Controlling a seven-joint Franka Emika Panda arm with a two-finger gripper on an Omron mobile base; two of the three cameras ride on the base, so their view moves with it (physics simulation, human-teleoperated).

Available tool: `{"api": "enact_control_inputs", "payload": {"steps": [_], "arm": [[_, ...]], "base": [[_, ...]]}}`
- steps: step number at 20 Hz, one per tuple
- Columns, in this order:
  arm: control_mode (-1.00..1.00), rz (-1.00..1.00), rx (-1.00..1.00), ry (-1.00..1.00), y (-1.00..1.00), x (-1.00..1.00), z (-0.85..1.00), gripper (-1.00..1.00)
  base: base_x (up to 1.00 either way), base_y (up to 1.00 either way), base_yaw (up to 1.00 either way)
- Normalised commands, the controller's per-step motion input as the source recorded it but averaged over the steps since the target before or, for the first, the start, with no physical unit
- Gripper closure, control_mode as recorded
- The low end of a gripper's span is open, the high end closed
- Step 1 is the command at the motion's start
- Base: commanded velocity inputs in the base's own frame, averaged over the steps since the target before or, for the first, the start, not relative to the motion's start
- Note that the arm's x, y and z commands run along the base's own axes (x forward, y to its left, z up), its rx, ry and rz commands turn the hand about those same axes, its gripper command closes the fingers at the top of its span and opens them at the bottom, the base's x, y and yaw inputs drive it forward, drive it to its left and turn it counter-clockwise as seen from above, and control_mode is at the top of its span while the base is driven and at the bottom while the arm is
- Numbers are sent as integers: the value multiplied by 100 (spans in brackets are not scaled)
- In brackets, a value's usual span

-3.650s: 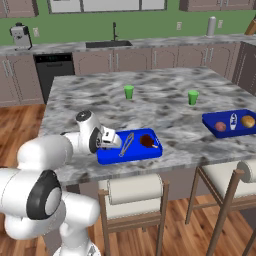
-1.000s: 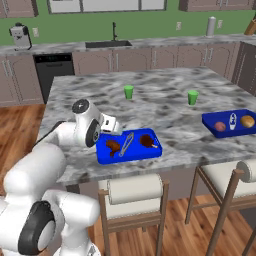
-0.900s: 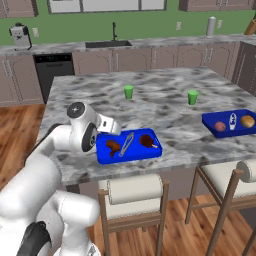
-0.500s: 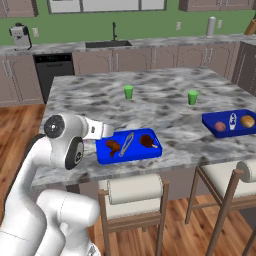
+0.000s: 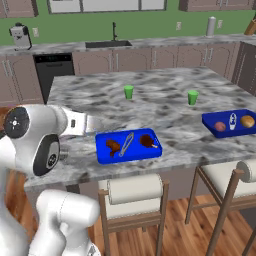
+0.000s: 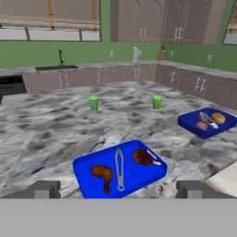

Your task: Gather the potato and onion from the fridge and place them on a tray on the dining counter. Then gather the steak and chicken drumstick from the fridge and place them on the other tray.

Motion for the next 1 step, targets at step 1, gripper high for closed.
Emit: {"api": "enact_control_inputs", "payload": {"steps": [1], "arm": [[-100, 0, 0, 0, 0, -100, 100, -100]], "base": [[0, 0, 0]]}}
